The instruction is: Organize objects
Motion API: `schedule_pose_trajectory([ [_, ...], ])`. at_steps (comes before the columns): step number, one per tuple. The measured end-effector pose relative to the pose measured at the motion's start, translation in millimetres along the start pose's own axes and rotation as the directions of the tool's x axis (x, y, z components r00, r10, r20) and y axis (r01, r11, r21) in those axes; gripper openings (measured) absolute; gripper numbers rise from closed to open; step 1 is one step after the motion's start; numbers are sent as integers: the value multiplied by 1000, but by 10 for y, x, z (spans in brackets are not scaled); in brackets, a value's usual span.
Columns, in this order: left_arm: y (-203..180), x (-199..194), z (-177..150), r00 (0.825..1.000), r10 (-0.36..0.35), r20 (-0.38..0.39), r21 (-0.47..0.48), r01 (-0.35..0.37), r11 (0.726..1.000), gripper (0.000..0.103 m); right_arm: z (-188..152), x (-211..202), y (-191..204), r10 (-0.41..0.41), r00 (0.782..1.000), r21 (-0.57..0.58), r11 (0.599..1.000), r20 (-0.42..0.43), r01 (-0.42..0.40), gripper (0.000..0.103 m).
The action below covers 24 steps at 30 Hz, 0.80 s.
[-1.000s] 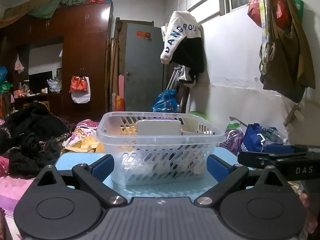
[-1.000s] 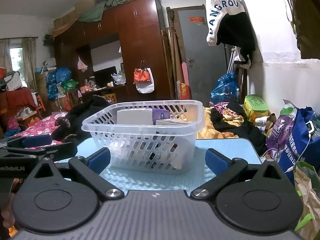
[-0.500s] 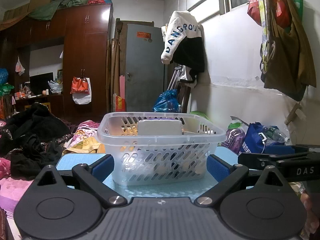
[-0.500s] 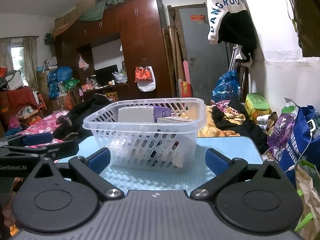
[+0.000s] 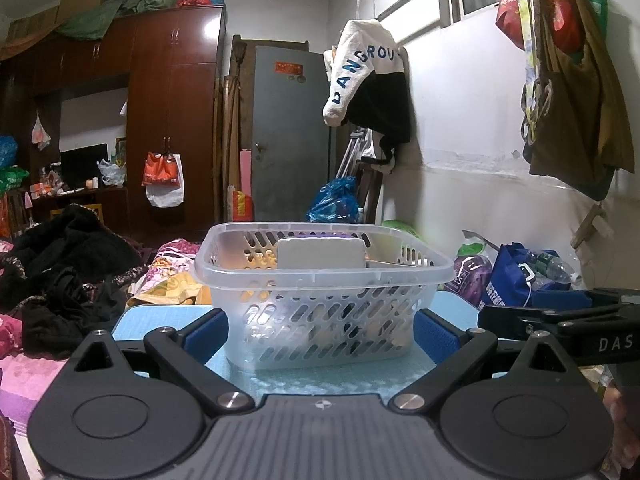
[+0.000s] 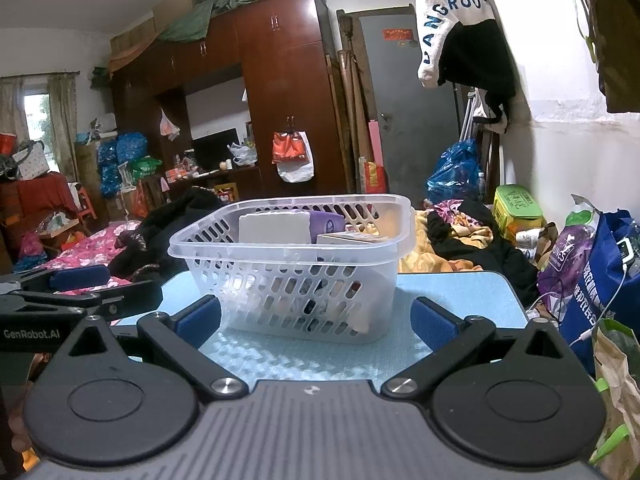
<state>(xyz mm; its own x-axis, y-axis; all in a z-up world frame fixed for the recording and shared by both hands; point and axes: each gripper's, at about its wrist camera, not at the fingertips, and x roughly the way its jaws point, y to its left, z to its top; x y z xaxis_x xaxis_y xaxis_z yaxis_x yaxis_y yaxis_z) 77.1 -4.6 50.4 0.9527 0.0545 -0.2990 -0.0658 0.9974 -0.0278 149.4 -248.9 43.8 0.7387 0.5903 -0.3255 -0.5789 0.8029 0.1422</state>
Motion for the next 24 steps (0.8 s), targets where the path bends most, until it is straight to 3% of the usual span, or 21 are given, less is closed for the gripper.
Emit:
schedule_pose_trajectory([
  [24, -62, 6, -14, 1000, -3, -9, 17, 3, 1000, 100, 16, -11, -14, -7, 1000, 1, 1000, -3, 7, 103],
])
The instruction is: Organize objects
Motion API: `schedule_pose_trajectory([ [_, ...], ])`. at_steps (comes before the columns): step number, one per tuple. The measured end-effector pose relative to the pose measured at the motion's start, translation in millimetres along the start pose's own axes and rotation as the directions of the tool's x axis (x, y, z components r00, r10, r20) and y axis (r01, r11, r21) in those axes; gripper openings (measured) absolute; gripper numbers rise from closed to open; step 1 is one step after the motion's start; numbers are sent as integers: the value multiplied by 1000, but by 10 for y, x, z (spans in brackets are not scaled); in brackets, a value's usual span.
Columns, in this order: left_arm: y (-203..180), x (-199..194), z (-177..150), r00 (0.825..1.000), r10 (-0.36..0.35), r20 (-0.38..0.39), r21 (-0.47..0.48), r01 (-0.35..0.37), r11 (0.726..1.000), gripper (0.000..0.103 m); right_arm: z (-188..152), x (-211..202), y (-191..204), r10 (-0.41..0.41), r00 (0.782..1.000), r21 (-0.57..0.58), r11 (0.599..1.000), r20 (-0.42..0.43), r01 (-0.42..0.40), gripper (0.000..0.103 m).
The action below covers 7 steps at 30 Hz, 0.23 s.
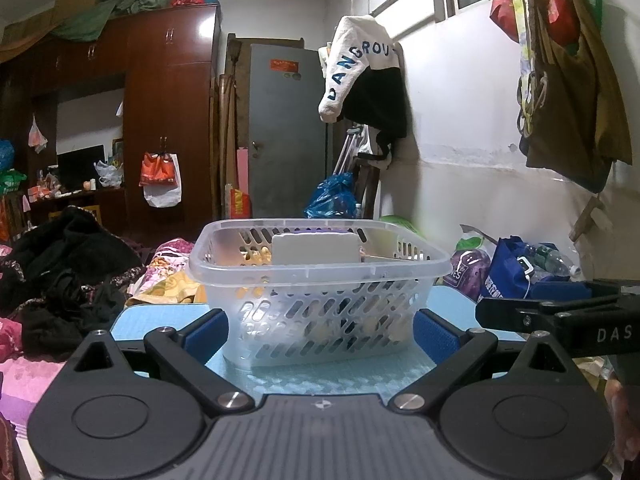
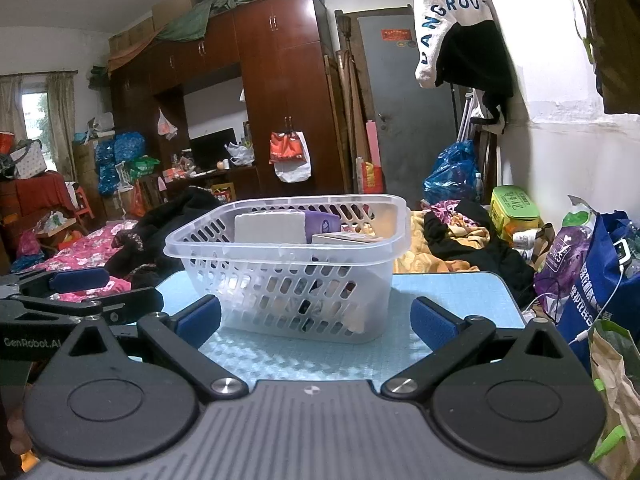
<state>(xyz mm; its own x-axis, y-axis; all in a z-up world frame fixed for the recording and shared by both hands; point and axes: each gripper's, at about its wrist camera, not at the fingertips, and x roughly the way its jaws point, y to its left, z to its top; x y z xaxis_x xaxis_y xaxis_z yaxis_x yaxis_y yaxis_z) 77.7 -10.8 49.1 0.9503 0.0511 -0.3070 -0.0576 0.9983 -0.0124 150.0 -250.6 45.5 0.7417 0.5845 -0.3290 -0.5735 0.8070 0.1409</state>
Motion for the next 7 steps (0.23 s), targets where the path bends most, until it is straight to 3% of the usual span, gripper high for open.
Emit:
schedule_pose_trajectory([
  [7, -69, -6, -26, 1000, 12, 13, 26, -12, 1000, 100, 1, -2, -2, 5, 1000, -13, 1000, 2, -5, 103],
])
